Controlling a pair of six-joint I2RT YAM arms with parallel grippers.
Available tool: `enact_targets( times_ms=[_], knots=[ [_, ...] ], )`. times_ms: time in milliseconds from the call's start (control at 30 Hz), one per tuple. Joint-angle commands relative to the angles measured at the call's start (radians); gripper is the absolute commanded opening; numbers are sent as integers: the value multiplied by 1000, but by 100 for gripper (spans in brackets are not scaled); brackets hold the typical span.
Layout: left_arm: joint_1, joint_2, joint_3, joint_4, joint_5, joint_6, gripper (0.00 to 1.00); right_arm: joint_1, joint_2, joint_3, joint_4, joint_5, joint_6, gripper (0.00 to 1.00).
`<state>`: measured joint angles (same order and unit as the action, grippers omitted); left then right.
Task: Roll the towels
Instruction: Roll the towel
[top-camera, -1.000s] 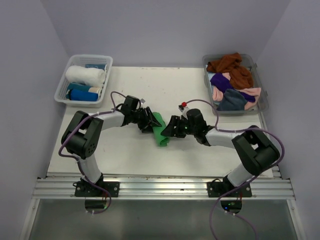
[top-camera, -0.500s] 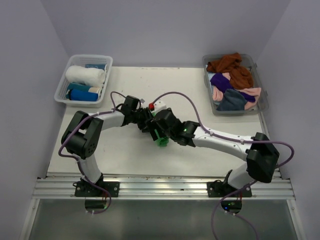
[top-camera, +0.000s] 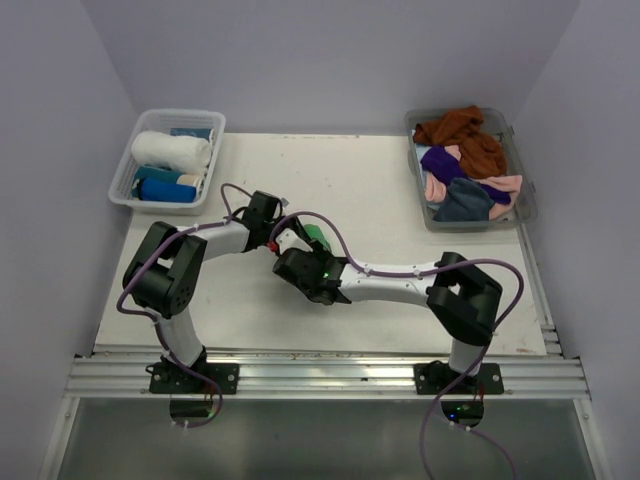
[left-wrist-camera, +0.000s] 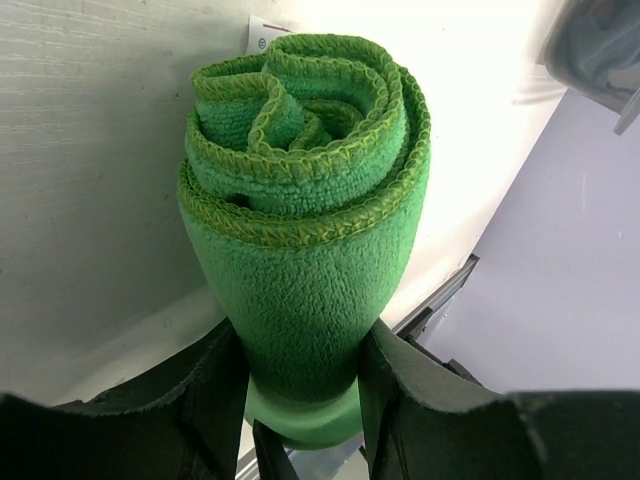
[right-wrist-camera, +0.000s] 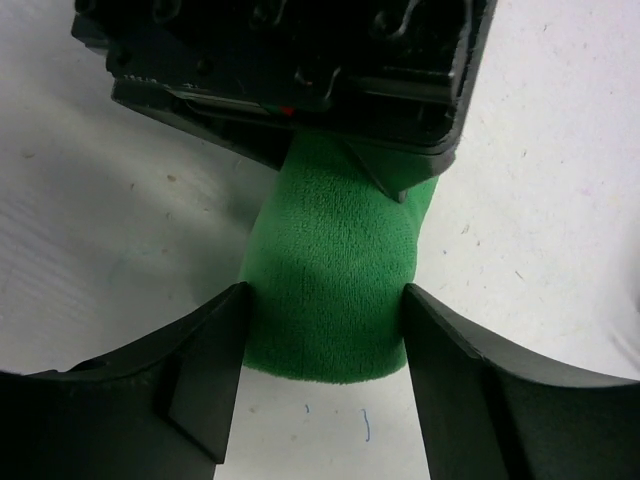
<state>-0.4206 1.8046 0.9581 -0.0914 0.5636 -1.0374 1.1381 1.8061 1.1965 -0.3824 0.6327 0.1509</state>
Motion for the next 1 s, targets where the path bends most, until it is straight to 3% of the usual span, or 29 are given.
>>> enact_targets(
  times_ms=[0, 167, 300, 400, 567, 767, 967],
  knots=[
    [-4, -21, 16, -22, -44, -3, 46, 0, 41, 40, 7, 91, -5, 64],
    [-4, -33, 16, -24, -47, 4, 53, -11, -8, -14, 62, 50, 51, 41],
    [-4, -40, 18, -27, -53, 11, 74, -78, -117, -125, 146, -96, 93, 38],
    [-4, -39, 18, -30, -54, 16, 81, -127, -194, -187, 212, -198, 119, 38],
    [-4, -28, 16, -24, -53, 17, 82, -195, -249, -238, 258, -307, 164, 38],
    [-4, -21, 27, -22, -68, 16, 74, -221, -255, -255, 270, -370, 203, 37],
    [-4, -27, 36, -36, -94, 31, 77, -265, -255, -264, 278, -438, 274, 35]
  ],
)
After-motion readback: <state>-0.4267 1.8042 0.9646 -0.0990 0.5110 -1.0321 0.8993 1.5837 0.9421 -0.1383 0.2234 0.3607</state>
